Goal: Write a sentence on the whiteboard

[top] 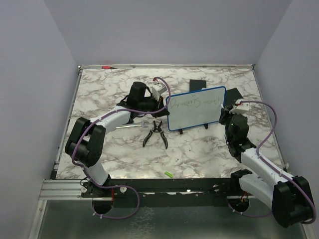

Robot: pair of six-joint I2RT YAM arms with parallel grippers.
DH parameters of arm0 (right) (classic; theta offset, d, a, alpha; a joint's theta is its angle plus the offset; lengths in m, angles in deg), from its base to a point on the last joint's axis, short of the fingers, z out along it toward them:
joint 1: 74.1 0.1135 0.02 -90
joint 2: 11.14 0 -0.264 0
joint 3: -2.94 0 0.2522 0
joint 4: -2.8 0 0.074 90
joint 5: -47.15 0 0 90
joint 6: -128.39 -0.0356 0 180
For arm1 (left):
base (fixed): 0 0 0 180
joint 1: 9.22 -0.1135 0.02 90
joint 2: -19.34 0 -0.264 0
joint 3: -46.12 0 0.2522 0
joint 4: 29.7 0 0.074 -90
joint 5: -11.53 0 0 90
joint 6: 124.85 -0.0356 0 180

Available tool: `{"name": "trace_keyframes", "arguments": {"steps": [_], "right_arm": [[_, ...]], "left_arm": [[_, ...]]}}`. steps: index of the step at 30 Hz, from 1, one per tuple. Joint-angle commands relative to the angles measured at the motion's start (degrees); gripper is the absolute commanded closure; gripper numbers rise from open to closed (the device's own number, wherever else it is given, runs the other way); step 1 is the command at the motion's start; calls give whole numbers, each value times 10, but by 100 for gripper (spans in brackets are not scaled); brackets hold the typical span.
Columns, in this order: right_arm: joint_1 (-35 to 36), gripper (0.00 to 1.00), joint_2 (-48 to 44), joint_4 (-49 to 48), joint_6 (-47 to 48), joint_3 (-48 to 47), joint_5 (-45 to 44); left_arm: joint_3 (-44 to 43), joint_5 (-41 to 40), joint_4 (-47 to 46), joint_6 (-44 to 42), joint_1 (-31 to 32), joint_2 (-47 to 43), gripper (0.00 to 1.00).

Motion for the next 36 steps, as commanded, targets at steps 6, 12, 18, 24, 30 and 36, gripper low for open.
{"name": "trace_keyframes", "arguments": {"steps": [6,12,18,24,30,36], "right_arm": [[-2,99,-13,20,-4,8,13],[-2,99,-28,23,-1,8,12],[-2,99,-60,45,-11,2,20],[-2,99,-120,117,-30,-15,9],[-2,99,-175,182,-45,-40,23],[-2,99,-188,227,-50,-80,121]], "left_arm": [[-2,-24,17,-8,8,-11,100],[-1,-24,18,-5,9,-10,100],[0,-26,17,4,10,-9,100],[1,-28,17,11,12,-11,100],[2,-28,20,13,13,-14,100],[0,-34,27,13,13,-14,100]]}}
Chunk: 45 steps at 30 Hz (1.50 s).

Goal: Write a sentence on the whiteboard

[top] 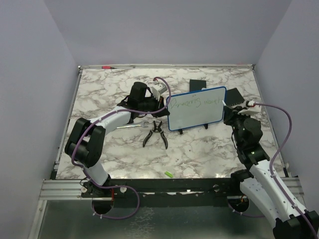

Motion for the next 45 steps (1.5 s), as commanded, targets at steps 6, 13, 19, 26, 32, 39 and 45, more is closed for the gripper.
{"name": "trace_keyframes", "arguments": {"steps": [6,13,19,26,32,39,45], "right_arm": [[-2,99,3,40,-33,-35,226],[12,99,44,-44,-62,15,369],[59,99,76,-94,-71,48,362],[122,99,147,-143,-61,49,307],[176,99,222,-211,-57,45,236],[191,99,263,-260,-55,44,190],[191,99,273,-263,-48,40,172]], "left_arm": [[-1,-26,24,1,13,-10,100],[-5,-37,29,6,21,-7,100],[-7,-45,31,8,22,-7,100],[-9,-48,34,7,23,-4,100],[-10,-50,37,5,23,-4,100],[-11,-50,38,3,23,-4,100],[-13,-49,39,2,23,0,100]]}}
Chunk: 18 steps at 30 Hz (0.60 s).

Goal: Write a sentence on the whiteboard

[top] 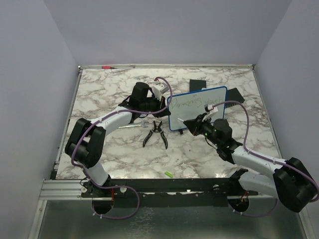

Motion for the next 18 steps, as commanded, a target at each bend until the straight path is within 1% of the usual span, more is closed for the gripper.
{"name": "trace_keyframes", "arguments": {"steps": [1,8,12,18], "right_arm": [[3,99,17,-27,12,-8,-33],[4,99,48,-30,14,-14,-41],[5,99,51,-12,12,-10,-64],[7,99,65,10,2,7,-66]], "left_arm": [[-8,-17,31,-11,9,1,100],[-8,-13,32,-11,9,1,100],[-8,-13,32,-12,9,1,100],[-8,-13,32,-11,9,2,100]]}}
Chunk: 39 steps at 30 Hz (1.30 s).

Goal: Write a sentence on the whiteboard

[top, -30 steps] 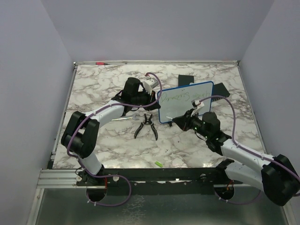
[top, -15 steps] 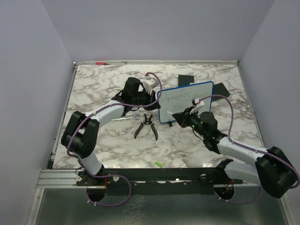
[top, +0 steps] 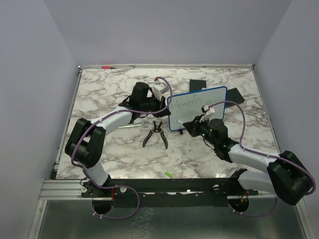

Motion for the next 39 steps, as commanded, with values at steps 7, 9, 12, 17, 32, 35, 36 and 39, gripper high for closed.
{"name": "trace_keyframes", "arguments": {"steps": [7,9,12,17,32,35,36,39], "right_arm": [[7,99,49,14,-17,24,-34],[8,99,57,5,-20,27,-33],[10,99,63,-2,-21,25,-30],[13,99,38,-1,-16,18,-8],[14,99,-48,27,7,-2,-35],[14,99,-39,13,8,-4,-33],[14,99,-36,9,8,-5,-32],[14,99,-29,-1,7,-7,-30]], "left_arm": [[-8,-12,30,-11,9,2,100],[-8,-12,30,-11,9,2,100],[-8,-12,30,-11,9,2,100],[-8,-13,30,-11,9,4,100],[-9,-12,30,-10,9,8,100],[-9,-12,30,-10,9,9,100],[-9,-11,30,-10,10,9,100],[-9,-12,31,-10,10,10,100]]}}
